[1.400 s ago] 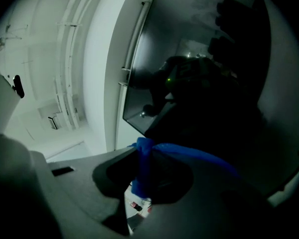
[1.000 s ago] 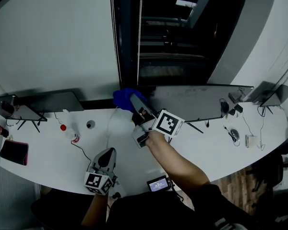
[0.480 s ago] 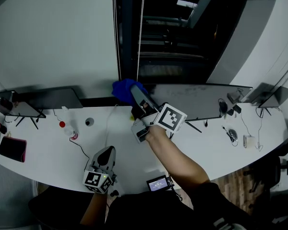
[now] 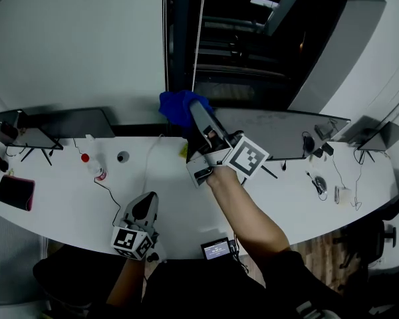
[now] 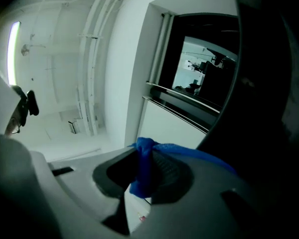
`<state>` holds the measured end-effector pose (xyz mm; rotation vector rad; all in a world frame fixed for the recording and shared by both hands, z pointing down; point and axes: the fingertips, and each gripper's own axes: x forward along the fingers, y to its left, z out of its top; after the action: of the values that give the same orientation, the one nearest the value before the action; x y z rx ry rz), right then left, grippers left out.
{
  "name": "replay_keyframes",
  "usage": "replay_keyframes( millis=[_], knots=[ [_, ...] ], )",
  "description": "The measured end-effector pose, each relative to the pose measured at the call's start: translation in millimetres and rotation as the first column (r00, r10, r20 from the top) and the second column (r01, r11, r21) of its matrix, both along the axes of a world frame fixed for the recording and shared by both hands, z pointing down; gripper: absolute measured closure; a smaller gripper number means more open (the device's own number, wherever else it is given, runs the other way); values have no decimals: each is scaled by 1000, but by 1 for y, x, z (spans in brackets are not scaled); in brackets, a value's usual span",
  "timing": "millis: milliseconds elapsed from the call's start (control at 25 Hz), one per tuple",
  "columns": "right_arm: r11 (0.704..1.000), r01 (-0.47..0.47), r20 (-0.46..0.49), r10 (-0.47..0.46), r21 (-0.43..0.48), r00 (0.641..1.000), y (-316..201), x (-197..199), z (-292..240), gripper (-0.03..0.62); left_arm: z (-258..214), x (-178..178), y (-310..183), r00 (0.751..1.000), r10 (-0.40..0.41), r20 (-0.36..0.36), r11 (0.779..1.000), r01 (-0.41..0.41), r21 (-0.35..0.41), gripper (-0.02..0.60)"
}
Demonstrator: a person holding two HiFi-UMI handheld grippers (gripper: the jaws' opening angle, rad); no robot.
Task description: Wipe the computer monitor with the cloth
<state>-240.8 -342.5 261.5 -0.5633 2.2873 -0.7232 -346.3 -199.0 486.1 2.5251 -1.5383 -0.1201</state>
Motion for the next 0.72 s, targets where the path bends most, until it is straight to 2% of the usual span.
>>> replay_keyframes(
  millis=[160, 280, 360, 440, 520, 600, 720],
  knots=[
    [988, 6, -31, -1, 157, 1000, 40, 27, -13, 523, -5, 9, 10, 1000, -4, 10, 1000, 4, 14, 588],
    [952, -57, -178, 115, 301, 977, 78, 61, -4, 523, -10, 24, 21, 1000, 3, 26, 1000, -3, 20, 588],
    [904, -106, -315, 251, 414, 915, 105, 83, 12, 523, -10, 36, 31, 999, 10, 45, 1000, -11, 20, 588],
    [853, -128, -423, 375, 507, 825, 133, 106, 32, 523, -7, 52, 46, 998, 18, 57, 1000, -19, 15, 588],
    [821, -137, -499, 459, 554, 735, 160, 134, 57, 523, -4, 73, 63, 998, 25, 55, 1000, -25, 7, 588],
    [815, -144, -559, 501, 561, 660, 185, 163, 85, 522, 0, 95, 82, 998, 32, 49, 999, -32, -1, 588],
    [835, -186, -623, 517, 518, 586, 222, 209, 129, 522, 8, 127, 115, 998, 52, 48, 999, -51, -10, 588]
  ],
)
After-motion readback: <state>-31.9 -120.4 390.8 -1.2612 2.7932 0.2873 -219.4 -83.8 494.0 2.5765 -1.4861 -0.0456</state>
